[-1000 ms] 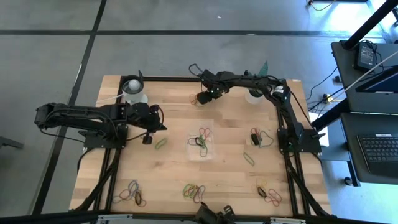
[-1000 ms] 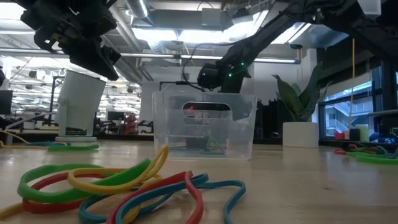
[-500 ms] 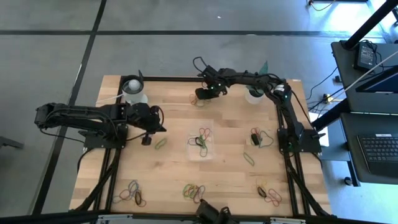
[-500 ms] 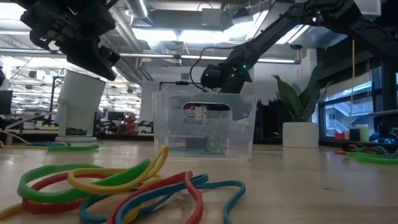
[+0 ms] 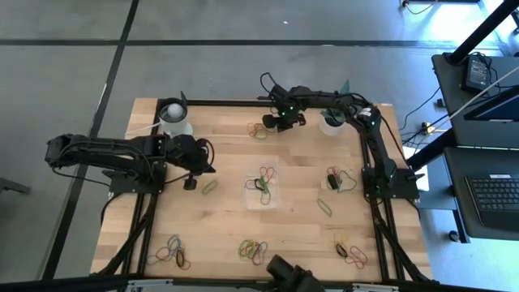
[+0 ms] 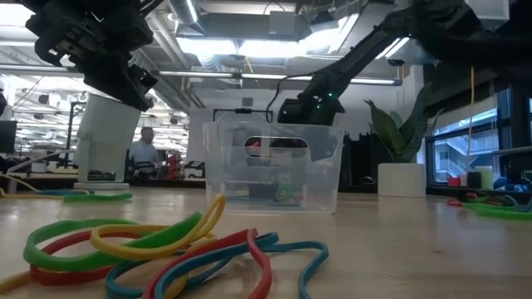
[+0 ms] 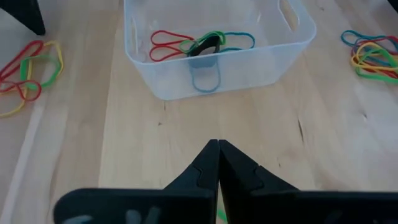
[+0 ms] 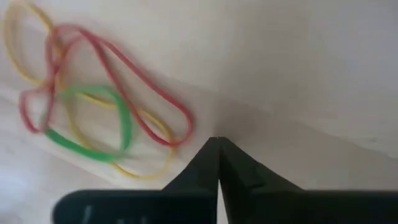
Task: Pick and place rubber bands into bin
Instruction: Put the red rubber band into the transparent bin
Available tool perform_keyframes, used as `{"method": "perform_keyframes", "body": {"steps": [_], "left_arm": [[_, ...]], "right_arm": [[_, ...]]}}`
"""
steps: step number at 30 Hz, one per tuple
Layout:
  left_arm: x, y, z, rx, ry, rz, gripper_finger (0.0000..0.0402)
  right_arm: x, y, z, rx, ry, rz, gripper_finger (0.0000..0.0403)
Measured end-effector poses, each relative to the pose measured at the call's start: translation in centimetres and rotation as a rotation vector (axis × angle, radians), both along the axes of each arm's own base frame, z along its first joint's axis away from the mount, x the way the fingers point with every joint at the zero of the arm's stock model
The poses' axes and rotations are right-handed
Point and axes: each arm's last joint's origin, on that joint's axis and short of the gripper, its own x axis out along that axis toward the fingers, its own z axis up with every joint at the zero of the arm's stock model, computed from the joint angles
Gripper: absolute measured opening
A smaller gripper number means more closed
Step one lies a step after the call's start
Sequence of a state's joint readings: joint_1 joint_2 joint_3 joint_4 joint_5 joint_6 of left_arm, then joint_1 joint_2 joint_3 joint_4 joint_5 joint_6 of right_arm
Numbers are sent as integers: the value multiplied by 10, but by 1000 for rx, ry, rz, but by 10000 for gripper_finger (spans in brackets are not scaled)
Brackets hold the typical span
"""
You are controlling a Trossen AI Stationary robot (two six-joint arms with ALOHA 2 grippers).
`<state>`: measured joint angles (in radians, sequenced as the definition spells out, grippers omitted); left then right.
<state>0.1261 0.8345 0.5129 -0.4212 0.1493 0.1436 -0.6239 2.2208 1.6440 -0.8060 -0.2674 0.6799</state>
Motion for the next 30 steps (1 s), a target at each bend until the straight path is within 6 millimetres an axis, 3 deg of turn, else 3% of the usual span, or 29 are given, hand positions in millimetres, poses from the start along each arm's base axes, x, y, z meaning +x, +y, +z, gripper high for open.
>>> {"method": "perform_keyframes", "body": {"steps": [6,14,20,25,30], "left_arm": [[0,0,0,0,-1,0,2],[0,0,0,-8,-2,19,2],[0,0,0,-54,1,61,2],[0,1,0,-70,2,121,2],[0,3,0,-79,4,200,2]], "right_arm": [[-2,1,0,-33,-23,195,10],[15,5,17,-257,-67,621,5],[25,12,19,-460,64,840,24],[31,22,20,-520,55,1052,47],[35,32,19,-568,54,1375,81]]}}
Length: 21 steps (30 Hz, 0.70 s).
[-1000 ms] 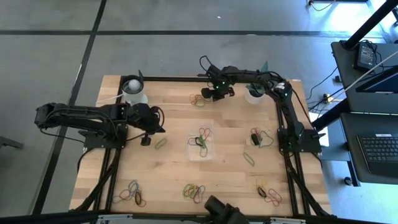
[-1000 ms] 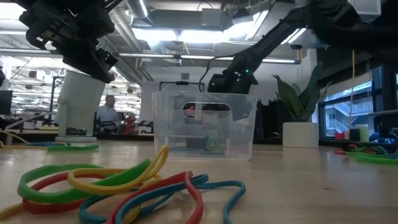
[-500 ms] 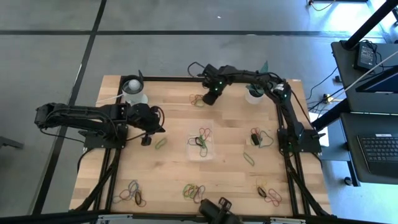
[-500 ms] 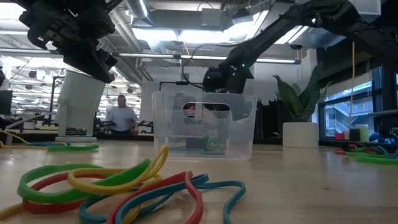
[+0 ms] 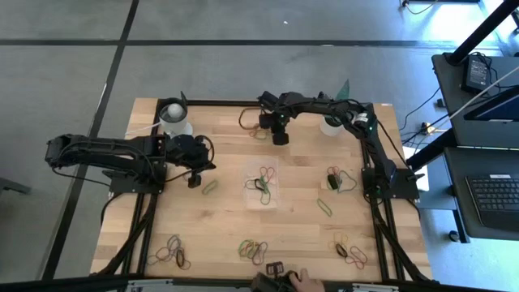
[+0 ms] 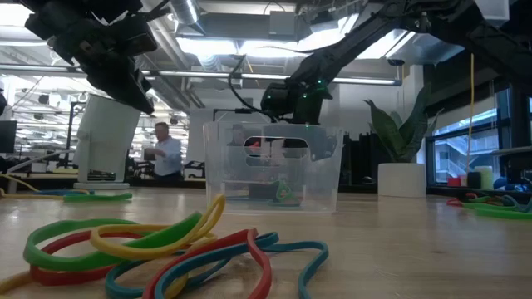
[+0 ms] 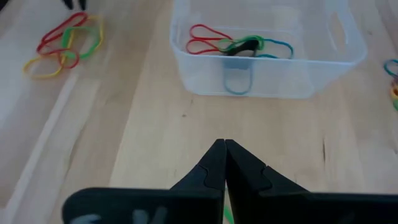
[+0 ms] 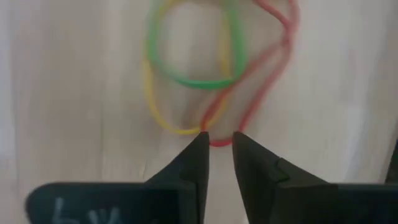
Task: Pick and place rubber bands into bin
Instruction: Put the red rubber band into the transparent bin
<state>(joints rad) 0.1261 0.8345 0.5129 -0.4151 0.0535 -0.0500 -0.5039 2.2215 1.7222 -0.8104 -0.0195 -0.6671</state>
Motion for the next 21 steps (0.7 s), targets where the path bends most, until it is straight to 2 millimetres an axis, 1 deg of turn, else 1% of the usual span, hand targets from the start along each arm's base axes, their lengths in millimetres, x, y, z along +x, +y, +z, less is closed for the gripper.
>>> {"method": "perform_keyframes", "body": {"steps": [3,5,8,12,16,21], "left_arm": [[0,1,0,-17,0,67,2],[0,1,0,-35,-2,100,2],[0,2,0,-68,-6,155,2],[0,2,0,-103,-13,207,2],[0,2,1,-110,-22,216,2],[2,3,3,-126,-54,230,2]], "right_arm": [[2,4,0,-33,11,137,103],[4,3,-2,-49,9,185,117],[4,-1,-14,-39,28,184,132],[-1,-9,-16,-34,34,186,139],[-4,-8,-25,-13,111,277,126],[-5,-7,-32,4,134,285,79]]}}
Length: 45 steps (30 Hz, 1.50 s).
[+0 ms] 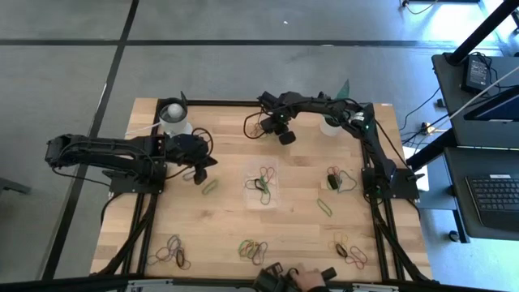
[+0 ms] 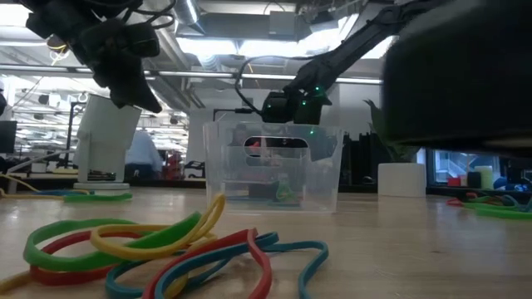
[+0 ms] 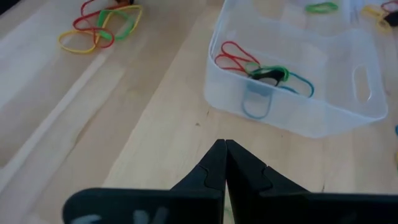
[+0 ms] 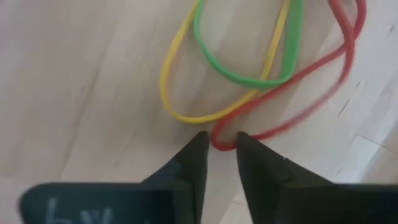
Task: Pick and place rubber bands into bin
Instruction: Put the red rubber band into the transparent bin
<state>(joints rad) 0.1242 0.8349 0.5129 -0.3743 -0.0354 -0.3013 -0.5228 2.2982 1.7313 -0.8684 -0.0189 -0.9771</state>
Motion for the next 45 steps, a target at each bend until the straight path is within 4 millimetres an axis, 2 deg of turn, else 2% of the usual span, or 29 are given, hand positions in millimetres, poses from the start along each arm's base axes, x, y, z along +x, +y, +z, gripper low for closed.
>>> {"method": "perform_keyframes", "body": {"steps": [5,8,11,15,18,22,26,37,45], "left_arm": [[1,0,1,-1,-13,3,2],[1,0,1,-1,-13,2,2],[1,0,1,-1,-13,1,2],[1,0,1,5,-12,-4,2],[1,0,1,23,-8,-19,2],[1,0,1,52,-3,-44,2],[1,0,1,92,4,-77,2],[1,0,1,179,19,-148,2],[1,0,1,208,24,-172,2]], "right_arm": [[1,4,-1,-16,24,-8,11],[2,8,-1,-12,34,-50,8],[2,11,2,-2,30,-176,3],[-1,14,15,25,8,-328,2],[-9,20,31,77,25,-389,1],[-15,25,63,82,-27,-466,1],[-19,34,84,79,-61,-535,0],[-28,78,166,51,-314,-666,0],[-40,120,212,-13,-482,-714,0]]}}
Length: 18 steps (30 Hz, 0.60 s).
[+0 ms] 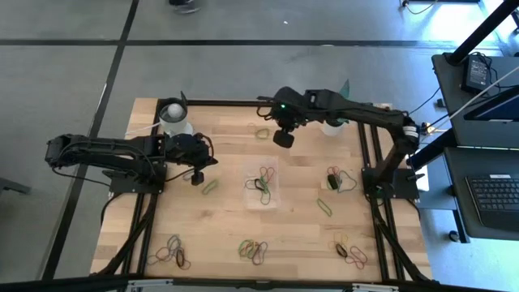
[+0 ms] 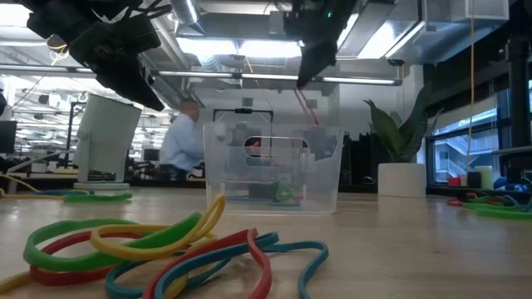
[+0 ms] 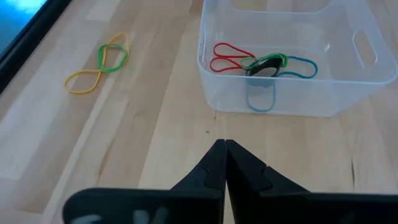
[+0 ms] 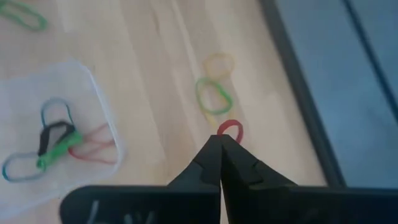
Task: Pick and place rubber bands into bin
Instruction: Put the red rubber band into the transparent bin
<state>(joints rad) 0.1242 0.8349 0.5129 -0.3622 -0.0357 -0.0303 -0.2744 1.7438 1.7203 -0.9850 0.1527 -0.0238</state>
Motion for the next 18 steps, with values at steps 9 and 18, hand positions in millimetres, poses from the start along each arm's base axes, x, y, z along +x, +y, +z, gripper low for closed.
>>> {"method": "perform_keyframes", "body": {"steps": [9,18], "left_arm": [[1,-4,2,-25,-5,-3,2],[7,-29,26,-1,-90,-18,2]], "right_arm": [[-9,52,36,-81,-154,28,0],[-20,123,59,-79,-287,164,0]]}}
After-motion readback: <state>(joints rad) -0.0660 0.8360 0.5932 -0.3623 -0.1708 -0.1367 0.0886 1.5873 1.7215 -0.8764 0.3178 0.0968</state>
